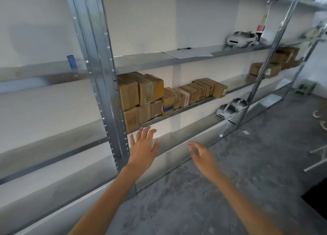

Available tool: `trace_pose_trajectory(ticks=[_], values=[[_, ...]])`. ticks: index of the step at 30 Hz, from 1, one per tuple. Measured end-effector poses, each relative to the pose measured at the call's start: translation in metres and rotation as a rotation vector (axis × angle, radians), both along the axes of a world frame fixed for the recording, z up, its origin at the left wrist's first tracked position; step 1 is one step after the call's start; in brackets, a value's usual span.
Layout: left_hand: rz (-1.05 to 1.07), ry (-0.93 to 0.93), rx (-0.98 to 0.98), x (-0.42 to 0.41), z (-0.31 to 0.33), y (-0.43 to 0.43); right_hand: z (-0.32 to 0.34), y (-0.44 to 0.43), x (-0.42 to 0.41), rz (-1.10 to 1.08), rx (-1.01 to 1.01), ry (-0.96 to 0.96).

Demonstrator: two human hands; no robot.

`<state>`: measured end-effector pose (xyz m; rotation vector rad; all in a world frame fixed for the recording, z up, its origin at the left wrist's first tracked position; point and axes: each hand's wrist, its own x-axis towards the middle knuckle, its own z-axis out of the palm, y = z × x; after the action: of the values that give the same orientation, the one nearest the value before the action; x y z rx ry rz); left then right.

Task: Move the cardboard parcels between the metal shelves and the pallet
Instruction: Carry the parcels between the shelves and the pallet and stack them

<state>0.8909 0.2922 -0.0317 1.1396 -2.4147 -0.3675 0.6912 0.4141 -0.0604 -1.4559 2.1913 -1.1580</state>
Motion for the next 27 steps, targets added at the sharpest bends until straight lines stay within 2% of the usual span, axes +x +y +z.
trace_pose_trajectory(ticks=[9, 16, 23, 27], values=[[0.063, 0.069, 0.014, -0.099, 0.017, -0.131, 0.048, -0.162, -0.101, 0.066, 0.029, -0.102], [0.076, 0.103, 0.025, -0.153, 0.024, -0.189, 0.065, -0.25, -0.154, 0.138, 0.036, -0.162], [0.217, 0.162, 0.002, -0.198, 0.034, -0.246, 0.073, -0.37, -0.193, 0.233, 0.012, -0.109], [0.298, 0.177, -0.047, -0.226, 0.042, -0.269, 0.075, -0.436, -0.209, 0.272, 0.094, -0.137]])
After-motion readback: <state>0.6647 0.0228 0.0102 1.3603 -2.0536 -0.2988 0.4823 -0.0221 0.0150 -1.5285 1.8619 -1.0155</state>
